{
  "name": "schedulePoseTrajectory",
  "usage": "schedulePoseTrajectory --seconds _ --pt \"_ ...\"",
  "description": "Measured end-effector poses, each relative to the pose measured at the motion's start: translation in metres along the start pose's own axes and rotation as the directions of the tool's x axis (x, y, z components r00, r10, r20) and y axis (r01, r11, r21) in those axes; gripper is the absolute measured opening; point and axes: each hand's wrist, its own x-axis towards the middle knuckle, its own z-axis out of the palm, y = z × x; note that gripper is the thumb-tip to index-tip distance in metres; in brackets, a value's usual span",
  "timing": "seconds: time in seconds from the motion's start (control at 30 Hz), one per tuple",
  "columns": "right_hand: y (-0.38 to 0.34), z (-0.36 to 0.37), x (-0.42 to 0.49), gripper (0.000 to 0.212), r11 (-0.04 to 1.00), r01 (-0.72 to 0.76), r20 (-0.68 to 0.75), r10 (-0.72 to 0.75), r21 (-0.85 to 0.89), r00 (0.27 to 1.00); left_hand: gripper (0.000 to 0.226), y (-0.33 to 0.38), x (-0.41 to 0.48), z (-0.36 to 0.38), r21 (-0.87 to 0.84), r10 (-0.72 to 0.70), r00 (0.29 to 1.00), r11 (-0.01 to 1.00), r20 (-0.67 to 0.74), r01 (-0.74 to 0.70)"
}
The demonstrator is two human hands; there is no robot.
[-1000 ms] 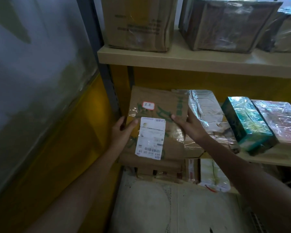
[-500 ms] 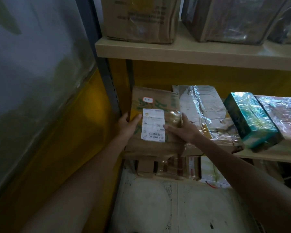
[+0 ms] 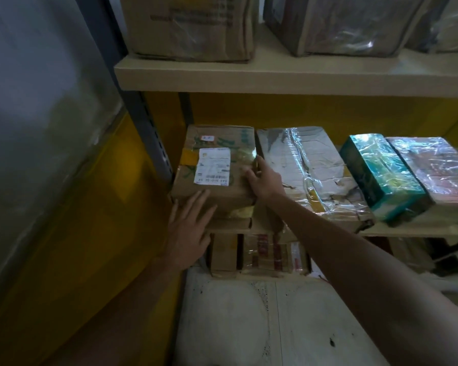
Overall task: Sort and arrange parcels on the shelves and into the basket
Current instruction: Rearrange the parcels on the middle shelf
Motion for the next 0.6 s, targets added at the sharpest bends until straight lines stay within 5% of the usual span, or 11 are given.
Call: schedulePoseTrajectory --seconds 0.13,0.33,0.47,0.6 --pt "0.036 -0.035 -0.014 0.044 0.998 0.065 0.003 -0.065 0.012 0.998 0.053 0.021 0.021 -0.006 -0.065 -0.18 0.984 0.982 -0.001 0.18" --pt "0.095 -0.113 -0.01 0.048 0.943 0.076 -0.146 -0.13 -0.324 0.981 0.042 0.084 0.053 0.0 -0.32 -0.122 0.988 0.943 -0.097 0.085" --pt "0.153 -0.161 -0.018 0.059 0.896 0.014 -0.046 -0.038 -0.443 0.998 0.041 0.132 0.061 0.026 -0.49 -0.282 0.957 0.845 -0.067 0.215" --pt "0.174 -0.173 -0.022 0.07 0.855 0.103 0.109 -0.055 -0.509 0.993 0.054 0.17 0.062 0.05 -0.456 -0.226 0.974 0.869 -0.023 0.191"
